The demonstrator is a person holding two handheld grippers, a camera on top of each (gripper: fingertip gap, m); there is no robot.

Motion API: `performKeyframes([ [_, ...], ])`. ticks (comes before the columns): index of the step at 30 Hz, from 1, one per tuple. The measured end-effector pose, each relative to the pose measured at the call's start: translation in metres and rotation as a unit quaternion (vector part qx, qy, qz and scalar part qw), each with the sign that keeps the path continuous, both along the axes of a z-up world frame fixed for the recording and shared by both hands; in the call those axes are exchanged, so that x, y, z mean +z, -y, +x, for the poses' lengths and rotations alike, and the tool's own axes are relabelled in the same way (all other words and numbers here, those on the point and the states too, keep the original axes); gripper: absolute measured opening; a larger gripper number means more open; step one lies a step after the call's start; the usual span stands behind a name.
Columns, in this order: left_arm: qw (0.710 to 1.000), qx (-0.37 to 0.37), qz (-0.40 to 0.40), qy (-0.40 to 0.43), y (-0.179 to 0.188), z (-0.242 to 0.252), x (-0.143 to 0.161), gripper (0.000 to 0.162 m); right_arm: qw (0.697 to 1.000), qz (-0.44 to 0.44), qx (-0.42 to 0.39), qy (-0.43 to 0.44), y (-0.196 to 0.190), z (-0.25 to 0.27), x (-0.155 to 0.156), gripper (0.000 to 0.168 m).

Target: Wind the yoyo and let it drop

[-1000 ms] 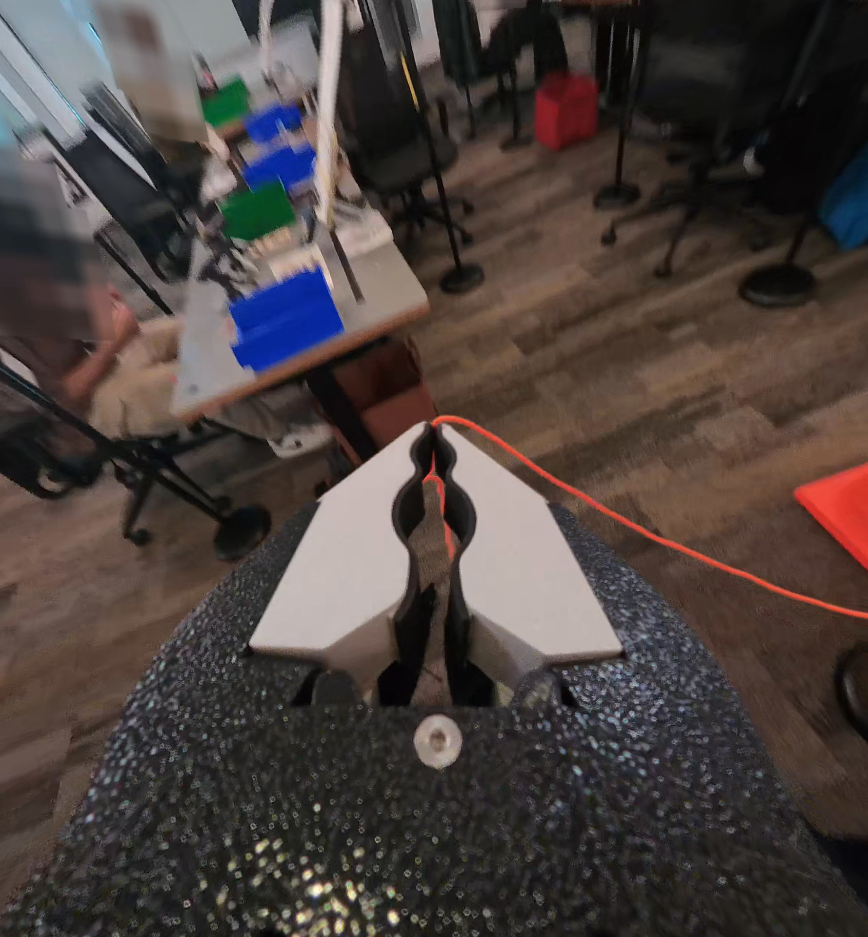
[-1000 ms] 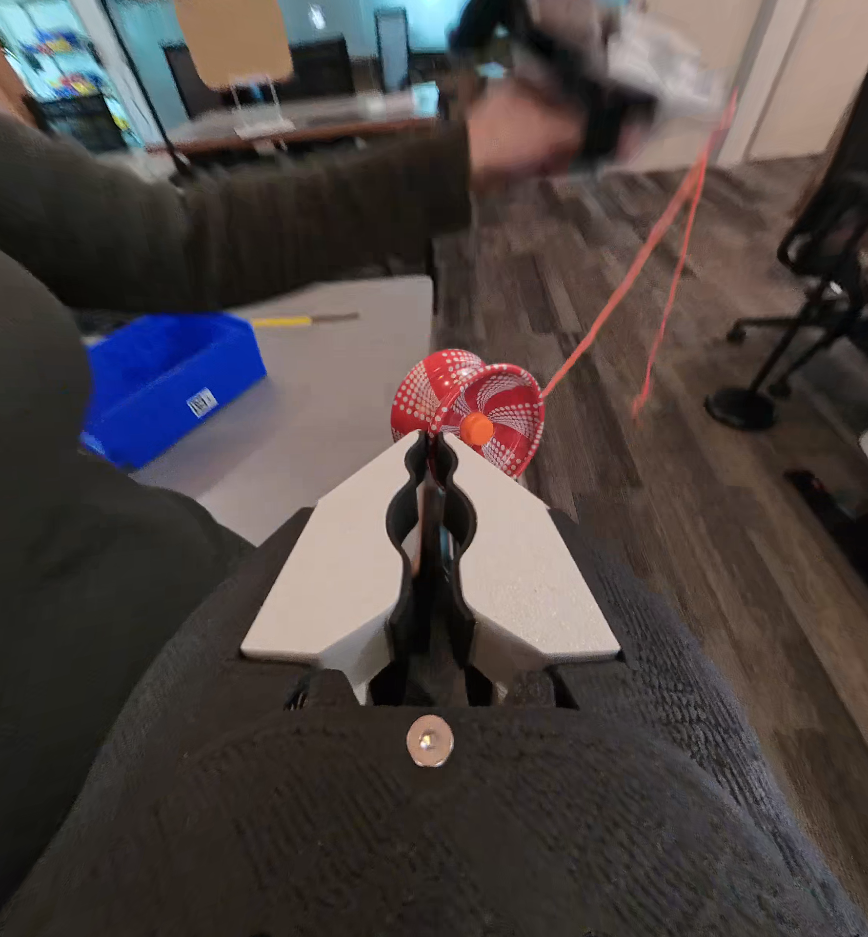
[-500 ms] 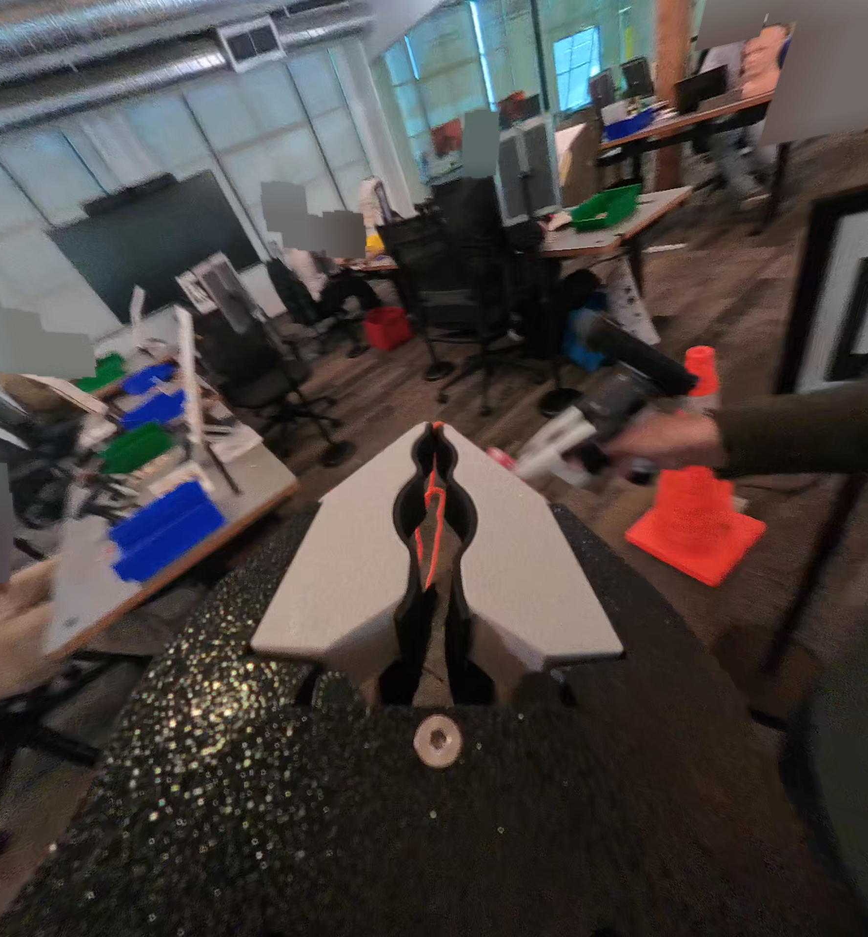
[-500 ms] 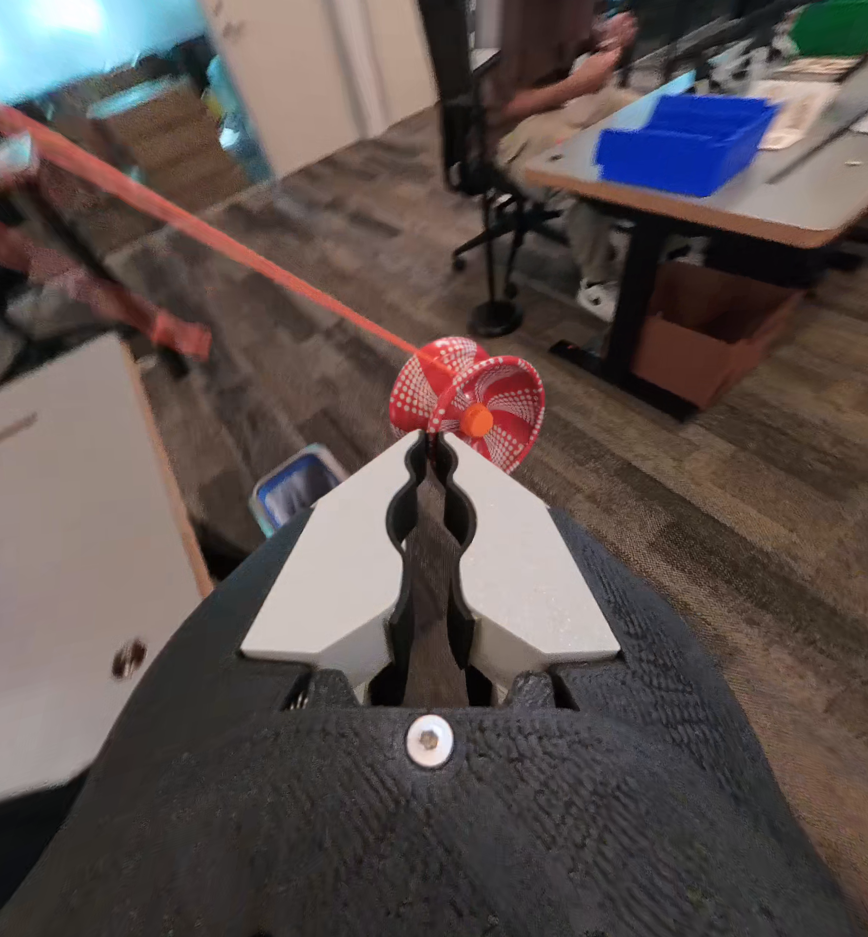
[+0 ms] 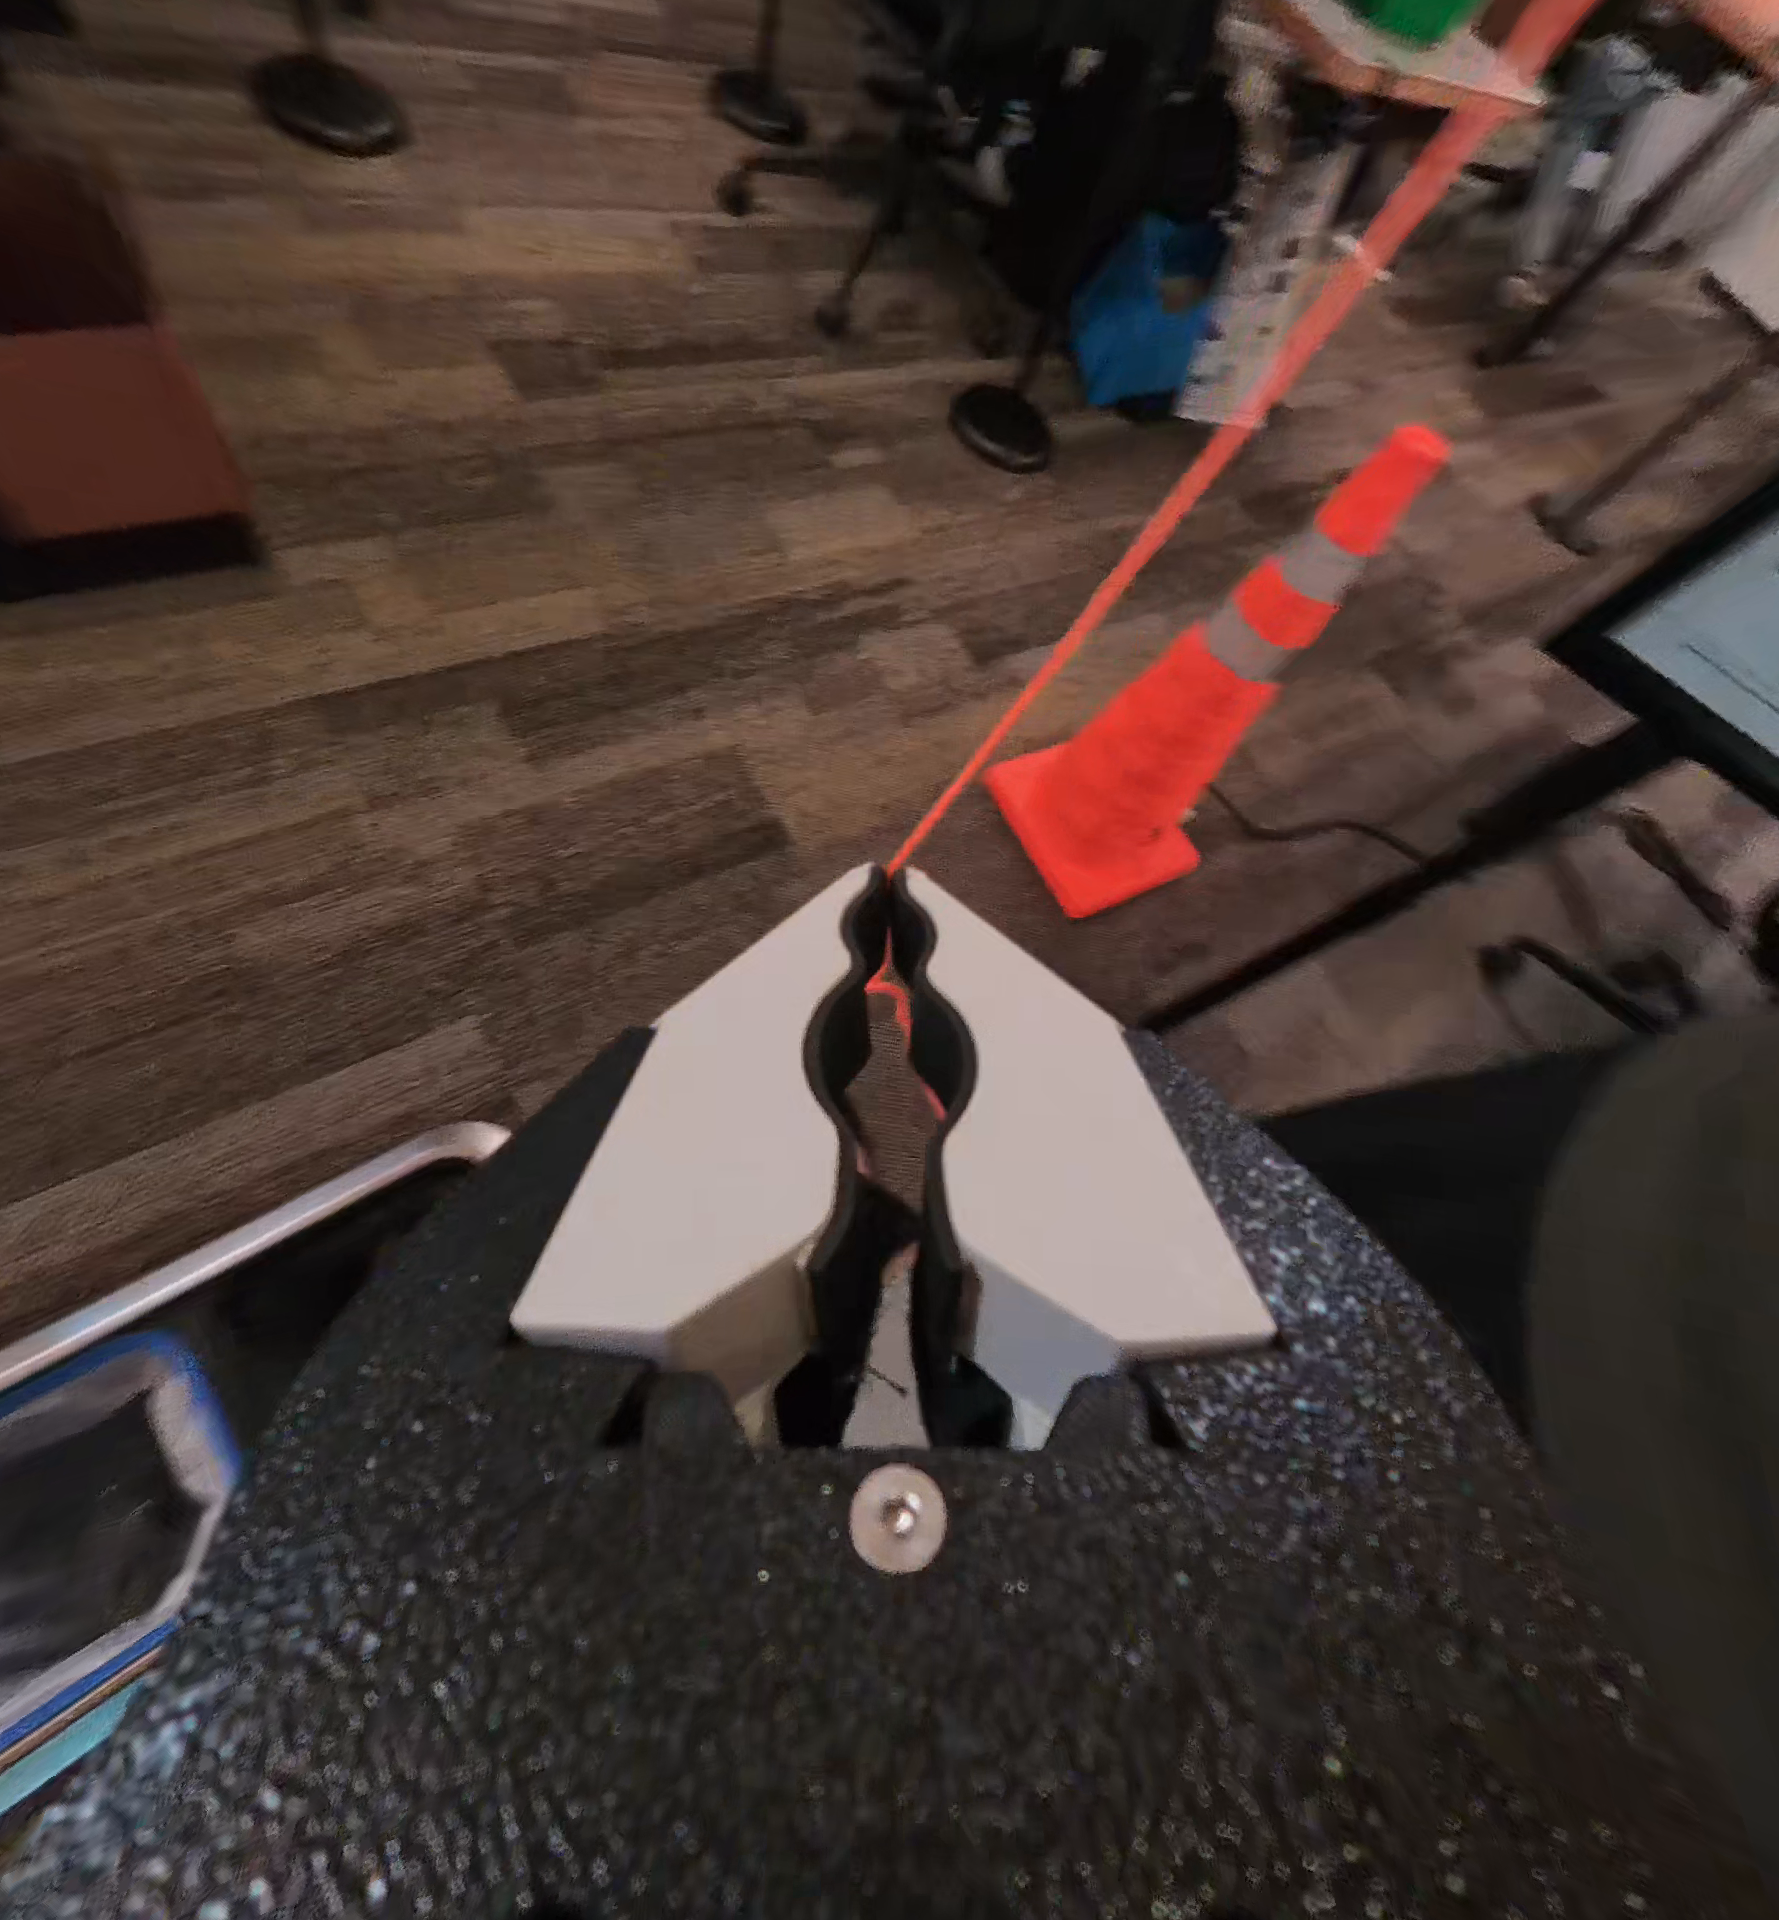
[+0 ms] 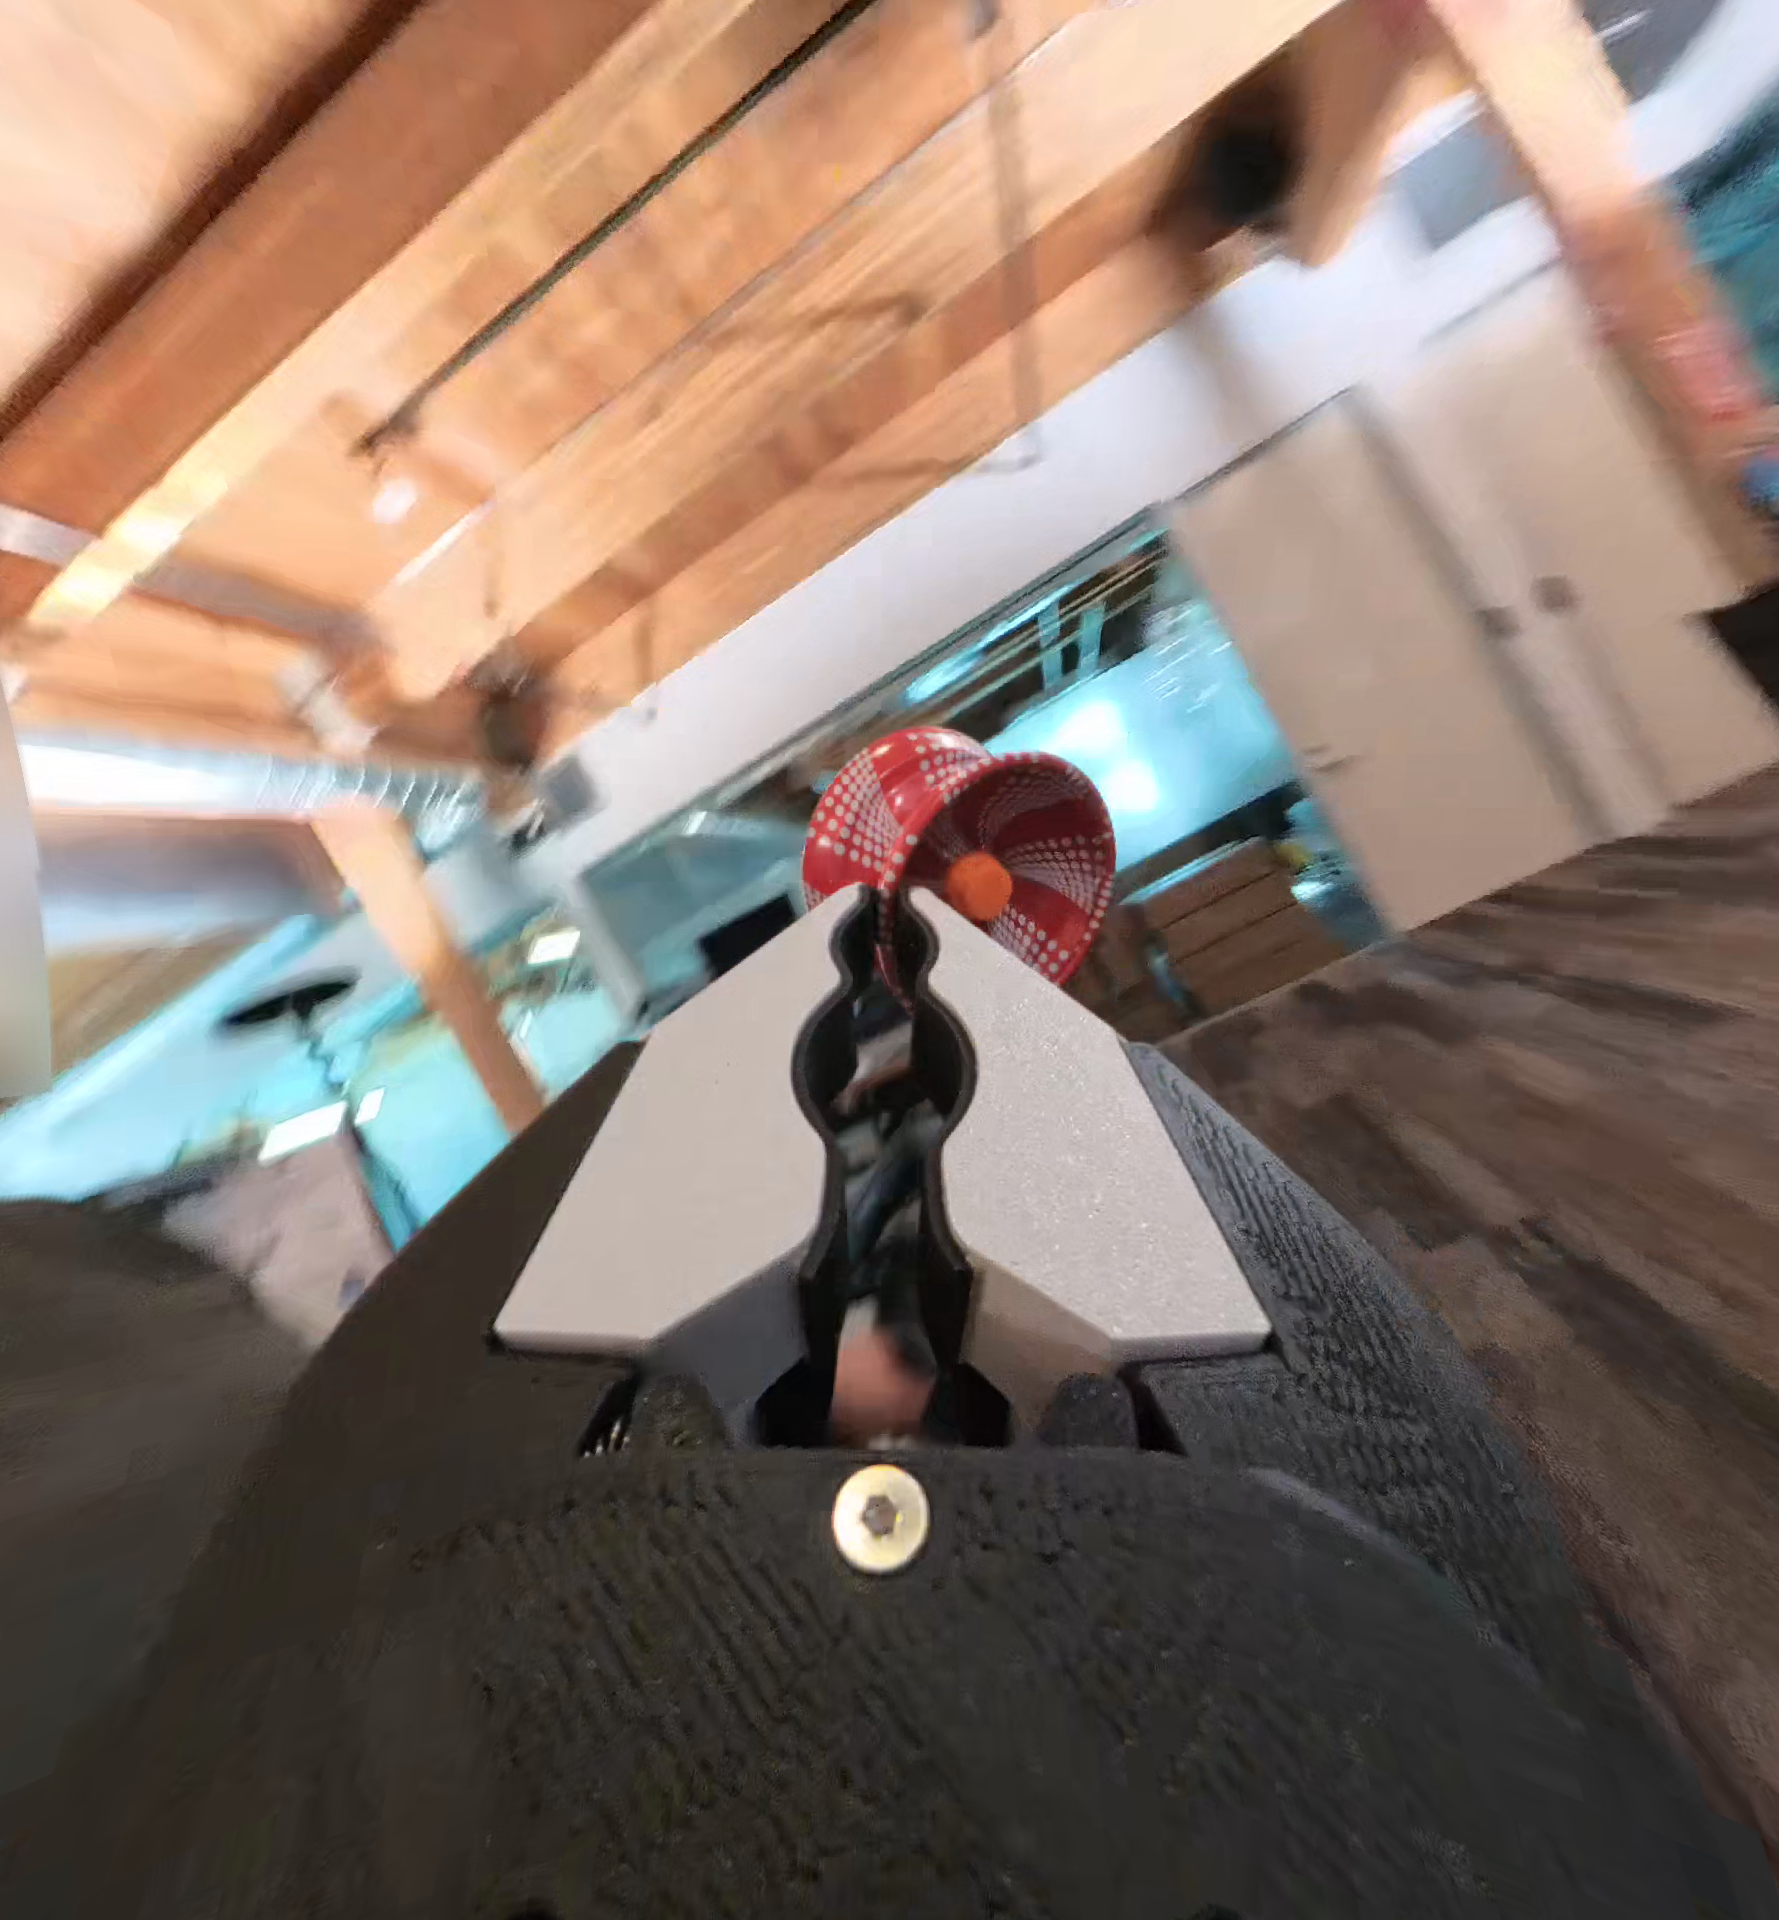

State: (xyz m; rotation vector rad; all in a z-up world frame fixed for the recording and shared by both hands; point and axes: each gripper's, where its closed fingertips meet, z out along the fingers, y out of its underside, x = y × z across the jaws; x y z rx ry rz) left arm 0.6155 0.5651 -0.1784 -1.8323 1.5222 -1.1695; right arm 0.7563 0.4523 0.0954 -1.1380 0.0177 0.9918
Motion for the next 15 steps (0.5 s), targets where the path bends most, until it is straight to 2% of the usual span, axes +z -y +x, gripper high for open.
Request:
performKeyframes([
  [1,1.000,0.019,0.015,-0.007,-0.018,0.002,0.001,0.000,0.998,0.014,0.030,0.045,0.009,-0.021,0.002,0.000],
  [4,0.994,0.075,0.076,-0.028,-0.070,0.005,0.018,0.000,0.975,0.028,0.107,0.192,0.035,-0.080,-0.014,0.000],
  [7,0.982,0.122,0.141,-0.015,-0.107,0.009,0.067,0.000,0.936,0.002,0.173,0.307,0.056,-0.118,-0.050,0.001],
  [9,0.973,0.146,0.177,0.023,-0.119,0.011,0.114,0.000,0.908,-0.039,0.200,0.367,0.063,-0.129,-0.081,0.001],
  [12,0.961,0.139,0.195,0.141,-0.100,0.018,0.199,0.000,0.874,-0.126,0.231,0.408,0.064,-0.130,-0.130,0.001],
  [15,0.946,0.094,0.223,0.217,-0.051,0.020,0.257,0.000,0.852,-0.214,0.167,0.447,0.041,-0.101,-0.178,0.002],
])
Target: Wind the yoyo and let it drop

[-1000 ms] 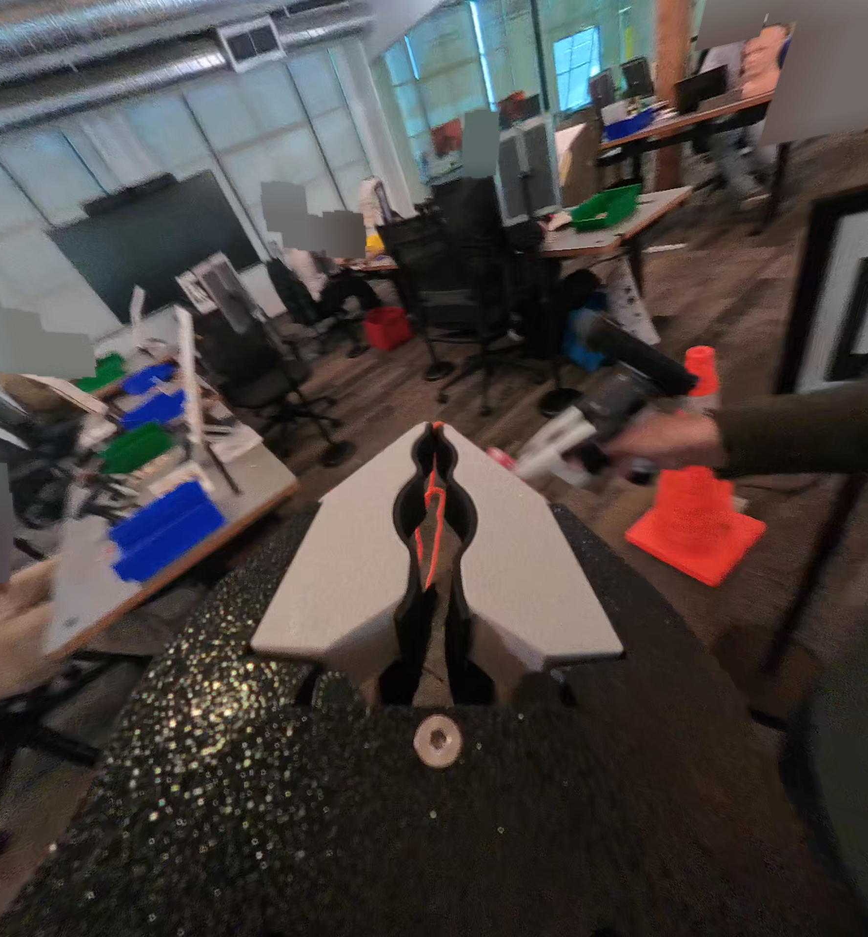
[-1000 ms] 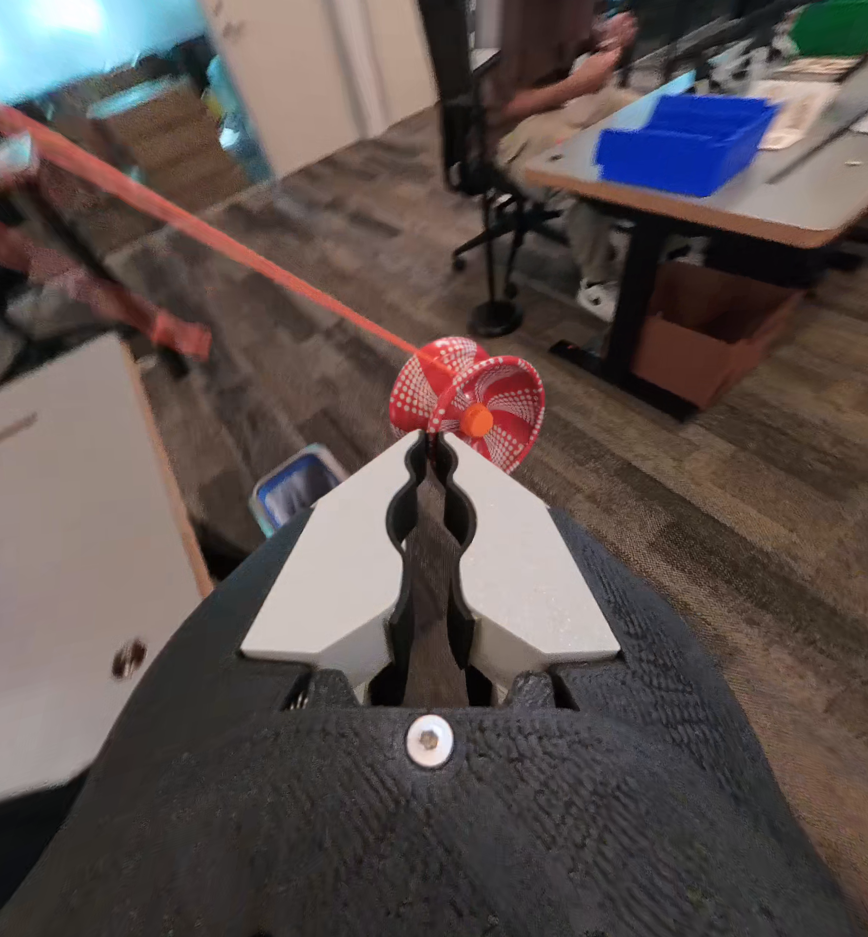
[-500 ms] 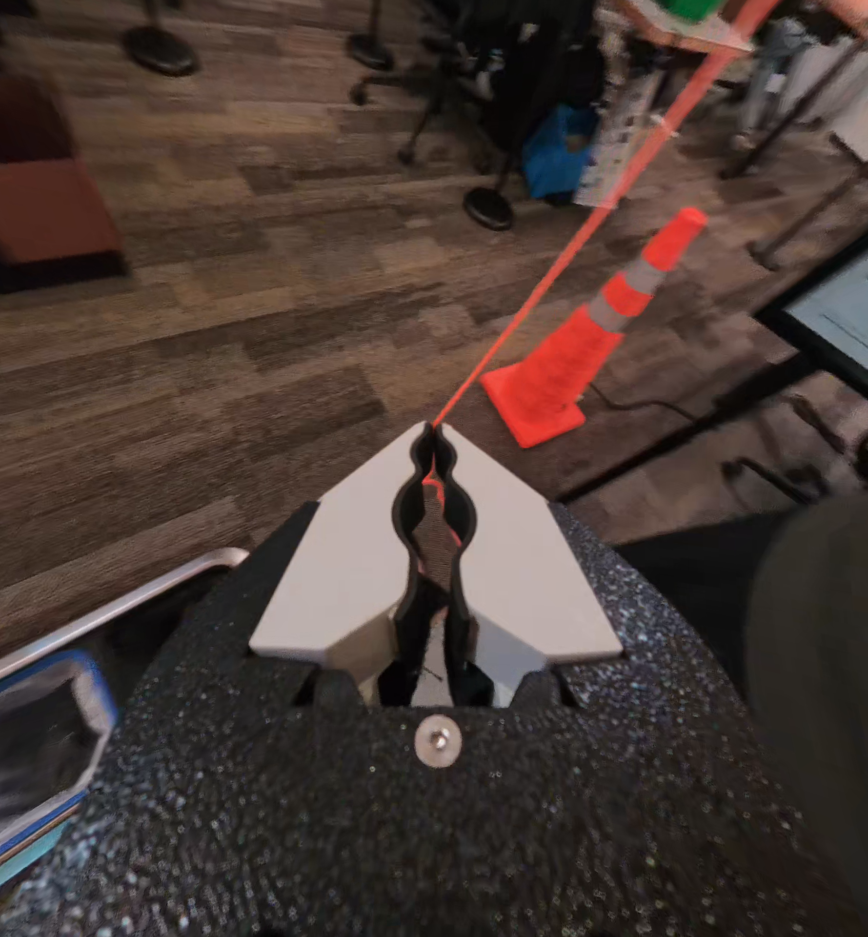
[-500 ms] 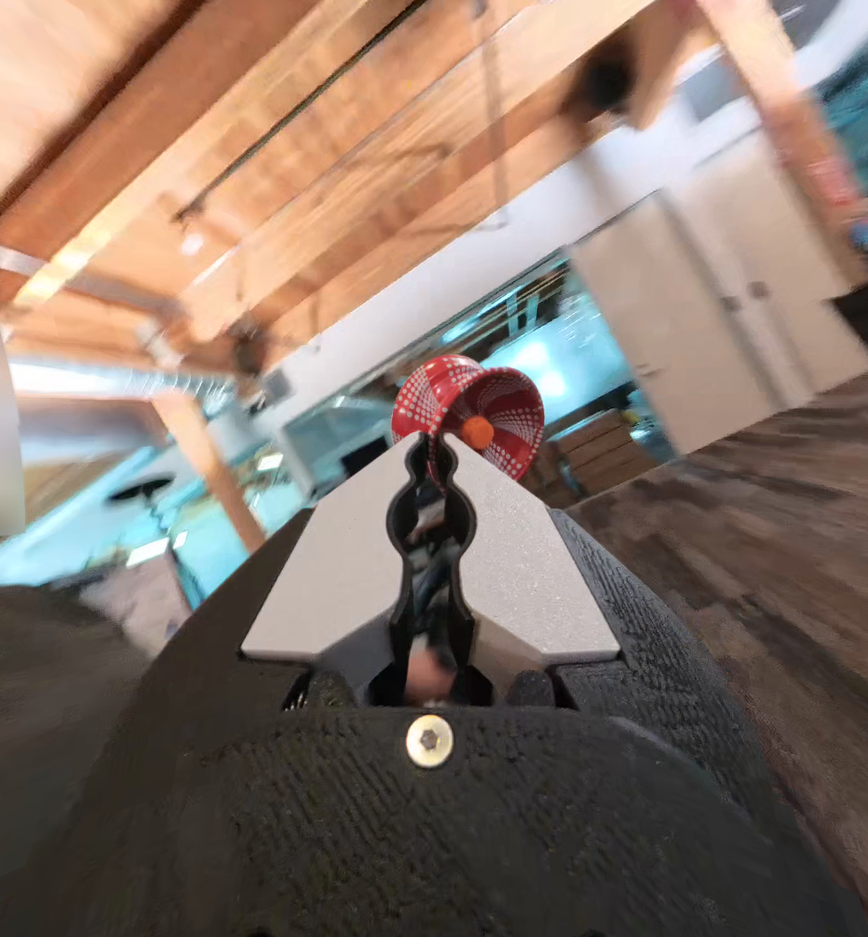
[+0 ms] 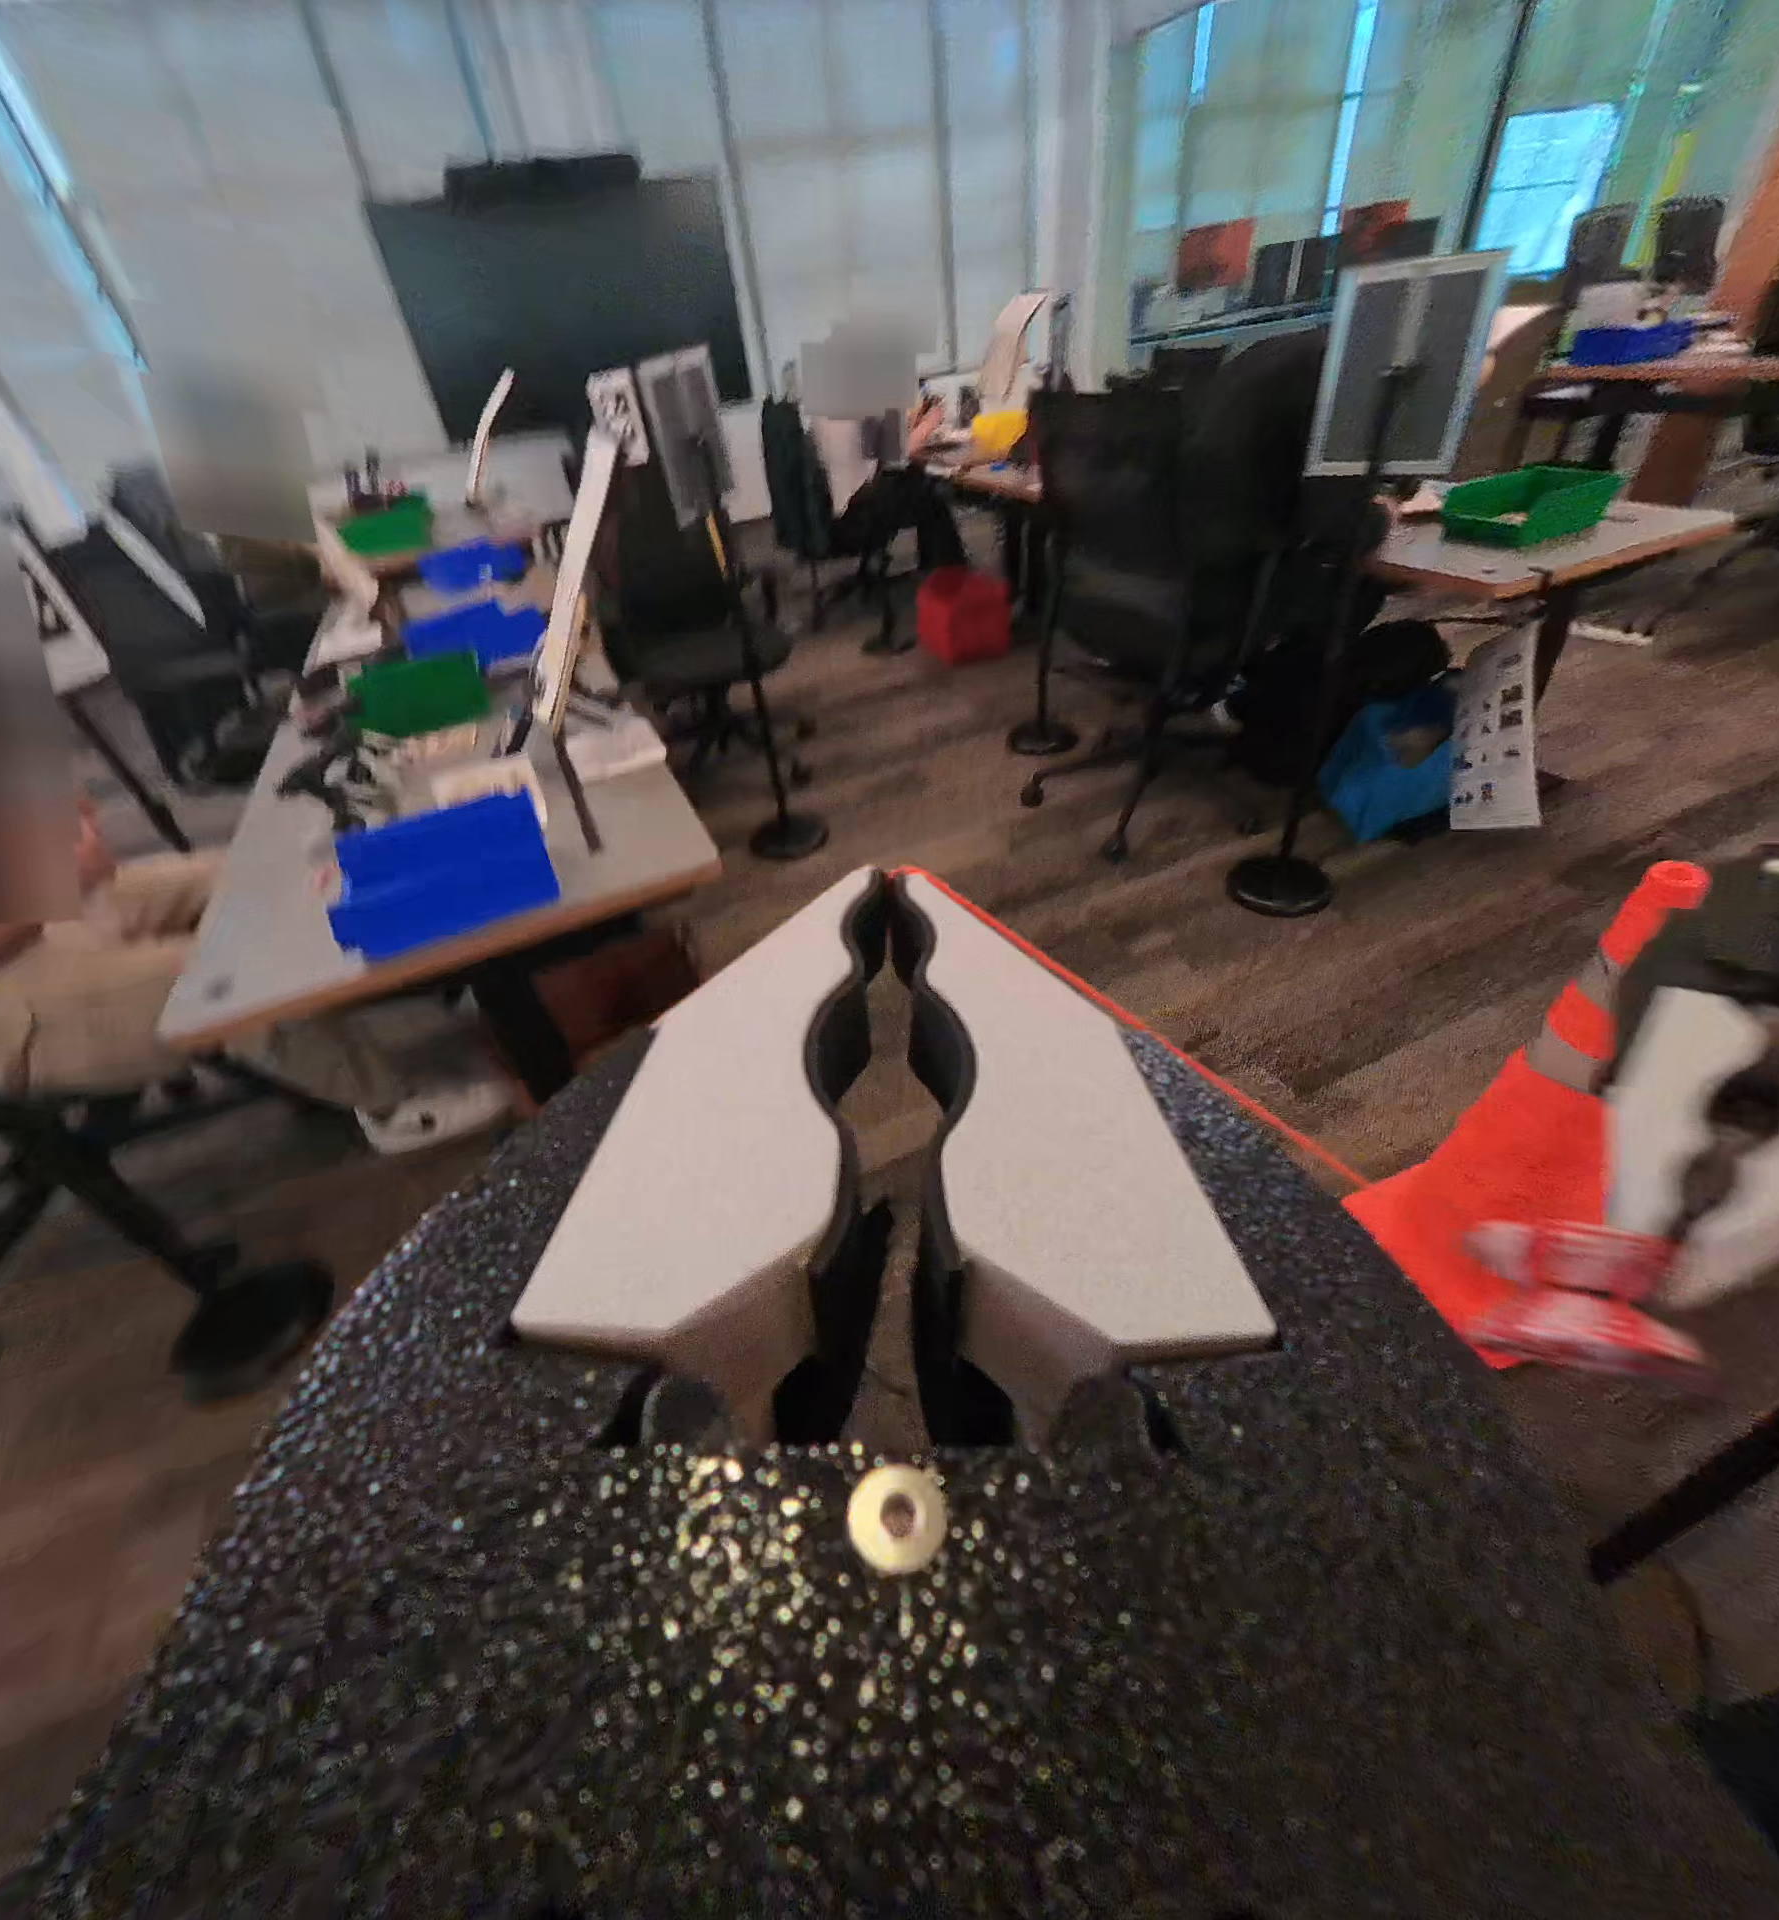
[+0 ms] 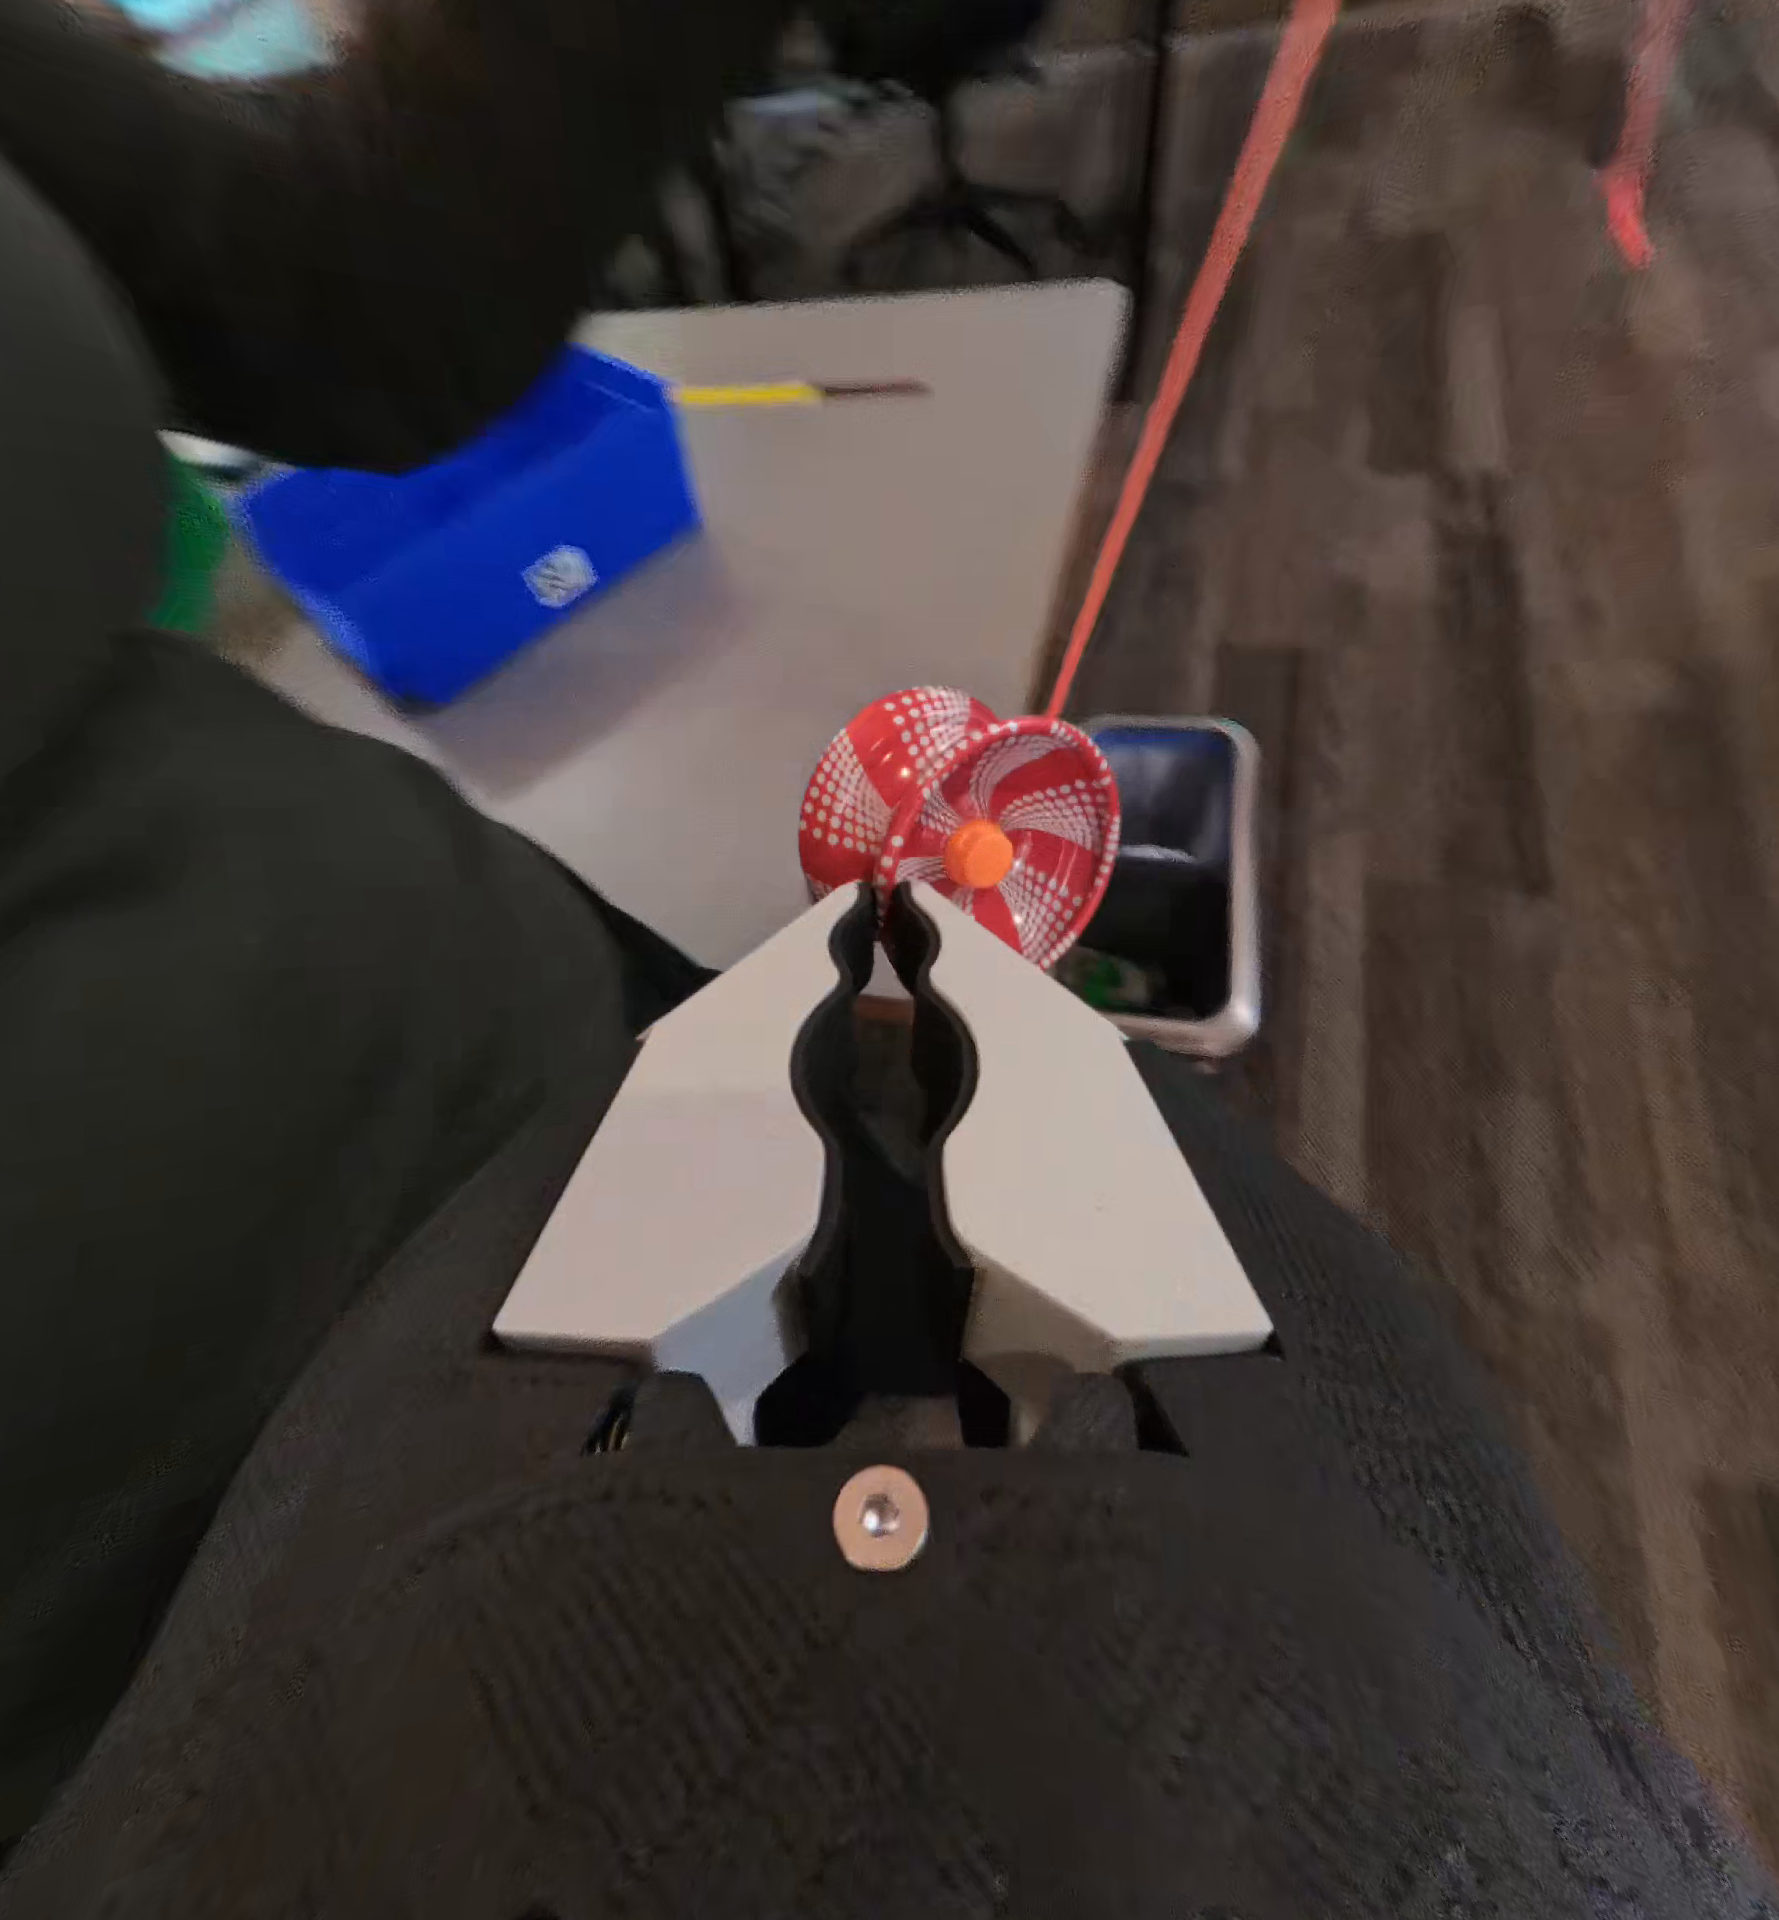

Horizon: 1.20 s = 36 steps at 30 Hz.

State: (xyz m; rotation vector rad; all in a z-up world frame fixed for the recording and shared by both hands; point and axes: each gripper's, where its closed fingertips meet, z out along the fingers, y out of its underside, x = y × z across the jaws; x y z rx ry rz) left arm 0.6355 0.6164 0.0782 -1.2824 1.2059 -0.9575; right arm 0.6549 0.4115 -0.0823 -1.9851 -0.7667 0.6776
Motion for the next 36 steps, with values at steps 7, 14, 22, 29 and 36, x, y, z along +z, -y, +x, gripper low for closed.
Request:
performKeyframes([
  [7,0.977,-0.212,-0.015,0.004,0.155,-0.002,0.012,0.000,0.961,0.005,-0.272,-0.056,-0.058,0.093,-0.016,0.002],
  [14,0.911,-0.372,-0.072,-0.163,0.256,0.008,-0.093,0.000,0.879,0.078,-0.411,-0.231,-0.086,0.169,0.036,0.001],
  [22,0.895,-0.268,-0.176,-0.310,0.196,0.034,-0.230,0.000,0.844,0.175,-0.269,-0.429,-0.063,0.145,0.142,0.000],
  [29,0.939,-0.106,-0.131,-0.300,0.074,0.054,-0.218,0.000,0.926,0.213,-0.033,-0.308,-0.003,0.040,0.165,0.000],
  [36,0.973,-0.015,-0.022,-0.228,0.010,0.067,-0.120,0.000,0.993,0.062,0.074,-0.067,0.021,-0.014,0.070,0.001],
])
